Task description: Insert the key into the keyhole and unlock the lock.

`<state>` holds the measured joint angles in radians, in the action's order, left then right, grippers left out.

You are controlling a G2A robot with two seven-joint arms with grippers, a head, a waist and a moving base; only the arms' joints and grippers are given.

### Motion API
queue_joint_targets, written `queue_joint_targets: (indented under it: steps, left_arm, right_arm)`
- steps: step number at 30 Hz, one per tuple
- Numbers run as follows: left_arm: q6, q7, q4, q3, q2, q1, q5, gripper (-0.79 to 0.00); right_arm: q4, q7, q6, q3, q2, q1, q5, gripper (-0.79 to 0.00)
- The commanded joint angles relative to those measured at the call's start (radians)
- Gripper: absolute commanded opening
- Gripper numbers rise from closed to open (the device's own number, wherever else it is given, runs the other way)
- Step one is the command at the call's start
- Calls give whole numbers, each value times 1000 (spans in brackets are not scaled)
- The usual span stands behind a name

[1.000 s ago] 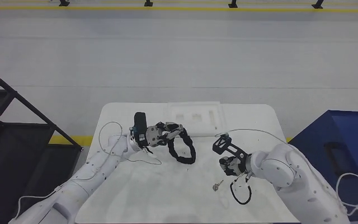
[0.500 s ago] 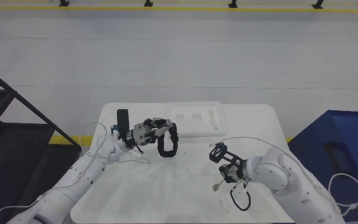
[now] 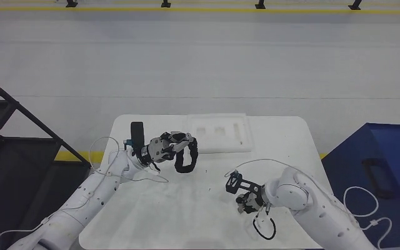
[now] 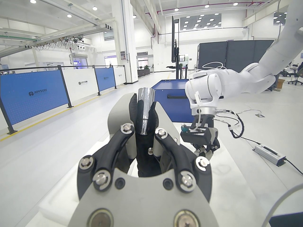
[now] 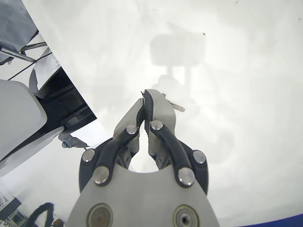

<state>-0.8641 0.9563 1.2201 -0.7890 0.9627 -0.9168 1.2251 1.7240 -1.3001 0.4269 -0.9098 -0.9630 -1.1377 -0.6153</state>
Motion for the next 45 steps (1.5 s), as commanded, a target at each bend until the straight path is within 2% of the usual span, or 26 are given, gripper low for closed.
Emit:
queue_joint_targets:
  steps: [1, 3, 11, 19, 24, 25, 33, 40, 45]
  left_arm:
    - [0, 0, 0, 0, 0, 0, 0, -785]
    - [0, 0, 0, 0, 0, 0, 0, -785]
    - [0, 0, 0, 0, 0, 0, 0, -785]
    - [0, 0, 0, 0, 0, 0, 0, -785]
    - [0, 0, 0, 0, 0, 0, 0, -785]
    - [0, 0, 0, 0, 0, 0, 0, -785]
    - [0, 0, 0, 0, 0, 0, 0, -785]
    - [0, 0, 0, 0, 0, 0, 0, -785]
    - [0, 0, 0, 0, 0, 0, 0, -785]
  right_arm:
    - [-20, 1, 16, 17, -3, 10, 1, -625]
    - [-35, 0, 22, 29, -5, 18, -5, -582]
    - [-71, -22, 66, 71, -8, 39, -20, -511]
    - [-95, -16, 70, 102, -11, 57, -34, -517]
    - [-102, -7, 69, 110, -11, 63, -38, -585]
    - [-104, -7, 69, 113, -11, 65, -38, -637]
    - [-117, 5, 52, 131, -15, 78, -41, -785]
    - [-102, 7, 46, 137, -14, 84, -48, -785]
    - [-15, 8, 43, 111, -1, 68, -62, -785]
